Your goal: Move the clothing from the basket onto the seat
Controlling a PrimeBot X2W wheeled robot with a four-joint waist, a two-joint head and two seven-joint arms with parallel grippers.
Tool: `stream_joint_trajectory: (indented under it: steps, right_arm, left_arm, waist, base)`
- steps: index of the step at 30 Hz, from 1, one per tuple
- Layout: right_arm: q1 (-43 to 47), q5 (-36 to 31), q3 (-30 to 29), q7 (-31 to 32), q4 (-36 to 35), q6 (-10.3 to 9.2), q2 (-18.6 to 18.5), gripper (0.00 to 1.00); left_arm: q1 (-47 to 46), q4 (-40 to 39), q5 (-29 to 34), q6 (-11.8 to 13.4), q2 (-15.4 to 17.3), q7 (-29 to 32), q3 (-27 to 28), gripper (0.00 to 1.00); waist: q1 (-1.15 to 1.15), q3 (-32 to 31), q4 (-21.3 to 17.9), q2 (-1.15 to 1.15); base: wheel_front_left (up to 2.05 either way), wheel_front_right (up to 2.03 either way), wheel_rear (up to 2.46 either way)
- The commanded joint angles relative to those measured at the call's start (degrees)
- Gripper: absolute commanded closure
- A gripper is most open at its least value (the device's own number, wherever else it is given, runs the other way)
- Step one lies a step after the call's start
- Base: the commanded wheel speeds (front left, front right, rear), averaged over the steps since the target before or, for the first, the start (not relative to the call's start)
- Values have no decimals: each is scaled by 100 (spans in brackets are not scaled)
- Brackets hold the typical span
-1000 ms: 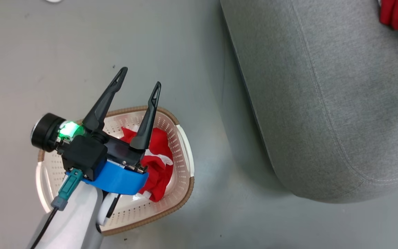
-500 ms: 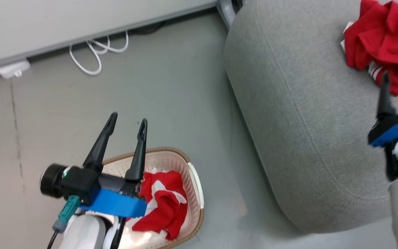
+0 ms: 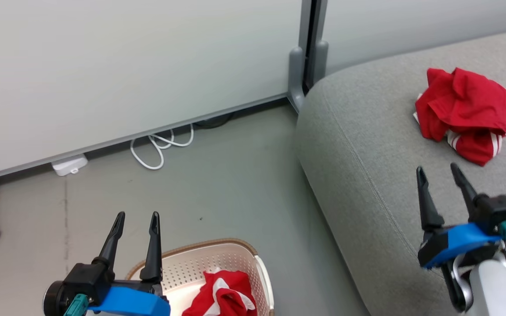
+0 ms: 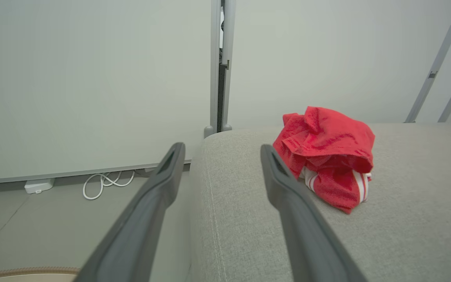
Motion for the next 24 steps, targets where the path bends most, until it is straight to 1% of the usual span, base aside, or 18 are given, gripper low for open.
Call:
stream_joint_trajectory:
  steps: [1, 6, 14, 19, 24]
  right_arm:
    - [288, 18, 59, 45, -223, 3, 52, 0]
    - [864, -39, 123, 338, -802, 2, 149, 0]
    - [1402, -71, 123, 610, -1457, 3, 305, 0]
    - [1618, -224, 184, 723, -1683, 3, 352, 0]
    - [1705, -232, 256, 781, -1783, 3, 394, 0]
  left_arm:
    - [100, 53, 2, -14, -23, -15, 79, 0]
    - [199, 185, 36, -57, -85, -15, 224, 0]
    - [197, 395, 82, -117, -133, -15, 446, 0]
    - [195, 496, 89, -149, -154, -15, 578, 0]
    - [231, 522, 120, -159, -179, -16, 679, 0]
  waist:
    - [2, -202, 199, 0]
    - [2, -311, 416, 0]
    - [2, -363, 818, 0]
    - [2, -353, 1033, 0]
    - [2, -339, 1196, 0]
  base:
    - [0, 0, 0]
    - [0, 0, 0]
    - [0, 0, 0]
    - [0, 0, 0]
    - [0, 0, 0]
